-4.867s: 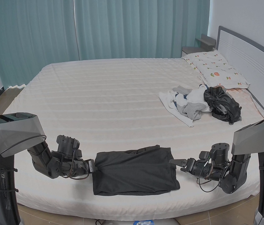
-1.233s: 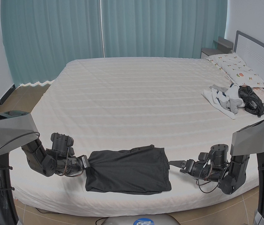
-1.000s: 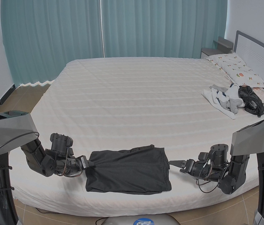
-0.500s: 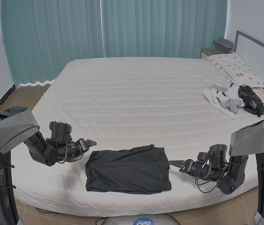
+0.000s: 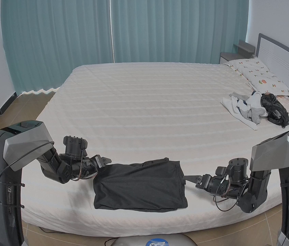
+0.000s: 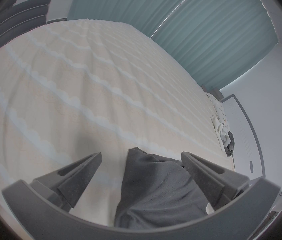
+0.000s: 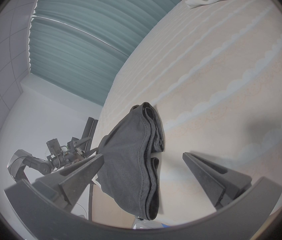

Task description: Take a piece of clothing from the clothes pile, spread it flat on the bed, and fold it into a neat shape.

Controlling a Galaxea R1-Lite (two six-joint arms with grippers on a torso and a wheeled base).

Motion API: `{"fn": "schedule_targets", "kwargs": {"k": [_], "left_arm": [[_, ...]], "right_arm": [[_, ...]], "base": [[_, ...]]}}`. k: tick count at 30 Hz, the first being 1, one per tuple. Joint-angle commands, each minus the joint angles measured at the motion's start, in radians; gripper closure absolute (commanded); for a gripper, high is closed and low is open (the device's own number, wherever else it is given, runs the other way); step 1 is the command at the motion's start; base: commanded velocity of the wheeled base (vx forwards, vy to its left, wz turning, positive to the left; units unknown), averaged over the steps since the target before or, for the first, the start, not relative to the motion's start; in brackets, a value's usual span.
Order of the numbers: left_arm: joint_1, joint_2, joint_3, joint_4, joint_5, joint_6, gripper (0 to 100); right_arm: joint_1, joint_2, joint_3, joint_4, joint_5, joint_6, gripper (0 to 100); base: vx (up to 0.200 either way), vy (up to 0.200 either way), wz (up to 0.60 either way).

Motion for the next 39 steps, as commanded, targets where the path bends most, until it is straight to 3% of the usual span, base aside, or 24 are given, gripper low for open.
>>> {"fn": "schedule_targets", "kwargs": {"k": [1,9,17,34,35,39], "left_arm": [[-0.001,0.017,-0.012,0.000,0.001,-0.002,100],[-0.001,0.031,-0.038,-0.006,0.110,-0.054,100],[-0.001,0.046,-0.047,-0.050,0.142,-0.085,100],[-0.006,0.072,-0.058,-0.073,0.168,-0.085,100],[-0.006,0.072,-0.058,-0.073,0.168,-0.085,100],[-0.006,0.077,-0.061,-0.073,0.170,-0.085,100]], "right_arm": [[0.001,0.002,0.000,-0.001,0.001,0.001,0],[0.006,0.008,-0.018,-0.001,-0.001,0.002,0],[0.043,0.008,-0.037,0.018,-0.007,-0.012,0],[0.109,0.025,-0.049,0.119,-0.007,-0.225,0],[0.109,0.025,-0.049,0.122,-0.007,-0.227,100],[0.112,0.011,-0.047,0.164,-0.007,-0.250,100]], "base": [[0.000,0.000,0.00],[0.000,0.000,0.00],[0.000,0.000,0.00],[0.000,0.000,0.00],[0.000,0.000,0.00],[0.000,0.000,0.00]]}}
